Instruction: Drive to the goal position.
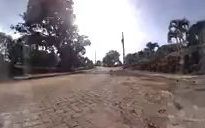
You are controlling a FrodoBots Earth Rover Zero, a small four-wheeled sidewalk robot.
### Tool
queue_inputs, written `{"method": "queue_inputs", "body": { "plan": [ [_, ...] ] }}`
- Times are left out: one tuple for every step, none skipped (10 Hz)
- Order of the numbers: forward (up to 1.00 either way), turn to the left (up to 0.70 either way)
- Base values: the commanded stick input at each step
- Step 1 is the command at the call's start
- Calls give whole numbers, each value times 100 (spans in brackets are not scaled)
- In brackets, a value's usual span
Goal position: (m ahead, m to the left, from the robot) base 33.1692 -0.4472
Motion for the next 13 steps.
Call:
{"method": "queue_inputs", "body": {
  "plan": [
    [100, 0],
    [100, 0],
    [100, 0],
    [100, 0],
    [100, 0],
    [100, 0],
    [100, 0],
    [100, 0],
    [100, 0],
    [100, 0],
    [100, 0],
    [100, 0],
    [100, 0]
  ]
}}
